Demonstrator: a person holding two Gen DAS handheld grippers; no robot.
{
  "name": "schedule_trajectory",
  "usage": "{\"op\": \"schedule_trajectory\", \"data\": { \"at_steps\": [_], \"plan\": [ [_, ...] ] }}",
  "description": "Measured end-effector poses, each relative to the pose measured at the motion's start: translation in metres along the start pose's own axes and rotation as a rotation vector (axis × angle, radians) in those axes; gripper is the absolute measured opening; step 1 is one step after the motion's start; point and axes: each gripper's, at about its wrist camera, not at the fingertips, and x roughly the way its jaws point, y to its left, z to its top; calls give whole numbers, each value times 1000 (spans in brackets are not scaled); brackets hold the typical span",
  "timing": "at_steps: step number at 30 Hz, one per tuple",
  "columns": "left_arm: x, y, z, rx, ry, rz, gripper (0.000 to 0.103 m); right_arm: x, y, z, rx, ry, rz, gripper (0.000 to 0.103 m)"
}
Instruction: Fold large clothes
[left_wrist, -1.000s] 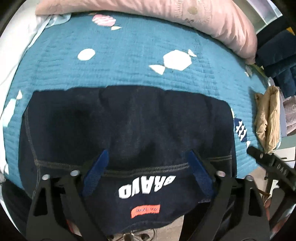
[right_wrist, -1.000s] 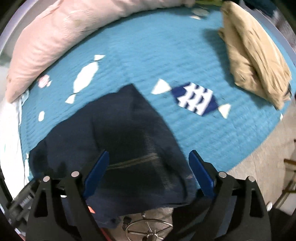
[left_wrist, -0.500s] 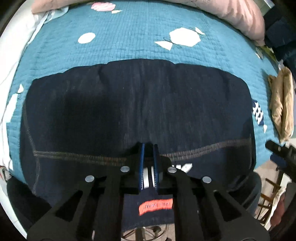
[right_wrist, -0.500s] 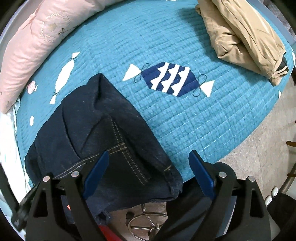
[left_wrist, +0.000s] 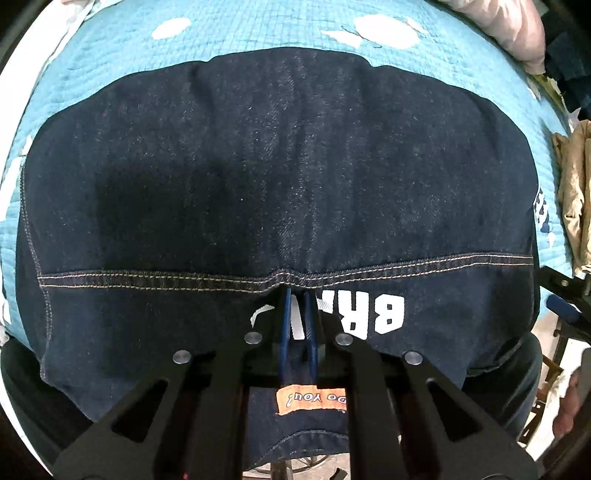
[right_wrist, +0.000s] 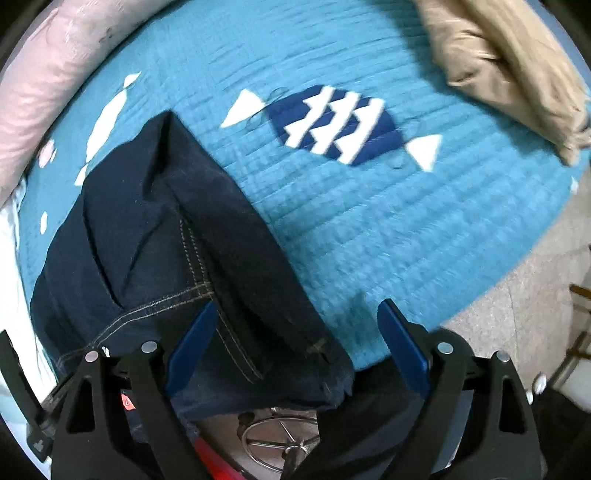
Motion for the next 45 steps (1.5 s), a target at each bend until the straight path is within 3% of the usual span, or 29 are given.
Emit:
{"op": "schedule_trajectory", "data": {
  "at_steps": [4, 7, 11, 16, 18, 19, 20, 21, 23, 27, 33, 40, 45],
  "plan": [
    [0, 3, 0, 7, -3, 7, 10, 17, 10, 10, -44, 17, 83, 85],
    [-1, 2, 0, 12, -6, 12, 10, 31, 11, 19, -14, 55, 194, 94],
    [1, 1, 1, 16, 0, 10, 10, 25, 20, 15, -24, 92, 313, 93],
    [2, -5, 3, 23, 4, 0, 10, 28, 47, 0, -218, 75, 213, 92],
    [1, -5, 5, 23, 6, -5, 10, 40, 48, 0, -208, 64, 167, 85],
    [1, -4, 5, 23, 7, -6, 10, 38, 47, -2, -174, 48, 159, 77],
    [0, -3, 6, 23, 9, -6, 10, 34, 47, -3, -152, 33, 142, 61],
    [-1, -2, 8, 21, 10, -7, 10, 26, 48, -5, -130, 7, 117, 52],
    [-3, -1, 9, 22, 9, -3, 10, 18, 45, -9, -108, -10, 161, 18],
    [-3, -2, 6, 28, 4, -3, 10, 0, 38, -23, -52, -34, 276, 14],
    [-2, 3, 6, 18, 1, -27, 10, -44, 51, -28, -116, -79, 317, 14],
    [-6, 19, 4, -15, 0, -97, 10, -98, 107, -53, -262, -140, 433, 13],
    [-6, 37, 2, -54, 1, -191, 10, -118, 157, -70, -373, -147, 439, 13]
  ]
}}
